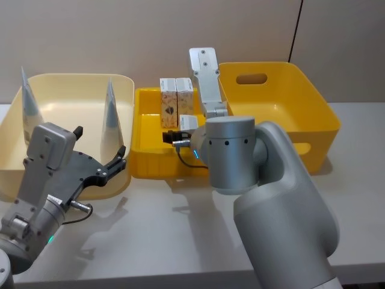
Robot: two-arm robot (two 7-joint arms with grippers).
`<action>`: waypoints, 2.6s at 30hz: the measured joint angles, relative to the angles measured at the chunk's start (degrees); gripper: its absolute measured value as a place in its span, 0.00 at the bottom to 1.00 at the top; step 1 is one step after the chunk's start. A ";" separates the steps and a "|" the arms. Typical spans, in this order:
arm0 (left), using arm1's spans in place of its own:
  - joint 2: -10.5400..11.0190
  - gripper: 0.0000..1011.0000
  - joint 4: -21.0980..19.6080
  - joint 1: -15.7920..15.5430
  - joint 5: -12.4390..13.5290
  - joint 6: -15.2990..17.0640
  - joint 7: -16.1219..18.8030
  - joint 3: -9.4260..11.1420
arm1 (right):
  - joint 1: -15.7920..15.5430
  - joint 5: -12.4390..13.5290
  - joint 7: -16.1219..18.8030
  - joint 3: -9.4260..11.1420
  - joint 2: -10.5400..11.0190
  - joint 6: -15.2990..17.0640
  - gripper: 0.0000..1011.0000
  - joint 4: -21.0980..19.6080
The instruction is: Bimanual collaborative sorting of washing and personal care products
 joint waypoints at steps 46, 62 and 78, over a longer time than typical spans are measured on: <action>0.00 0.99 0.00 0.00 0.00 0.00 0.00 0.00 | -0.73 -0.15 2.51 -0.47 0.57 -4.08 0.45 -1.74; 0.00 0.99 0.00 0.00 0.00 0.00 0.00 0.00 | 0.68 -0.94 7.00 -1.63 3.88 -9.46 0.45 -8.24; 0.00 0.99 0.00 0.00 0.00 0.00 0.00 0.00 | 4.55 -2.84 11.29 1.72 11.27 -13.17 0.45 -14.11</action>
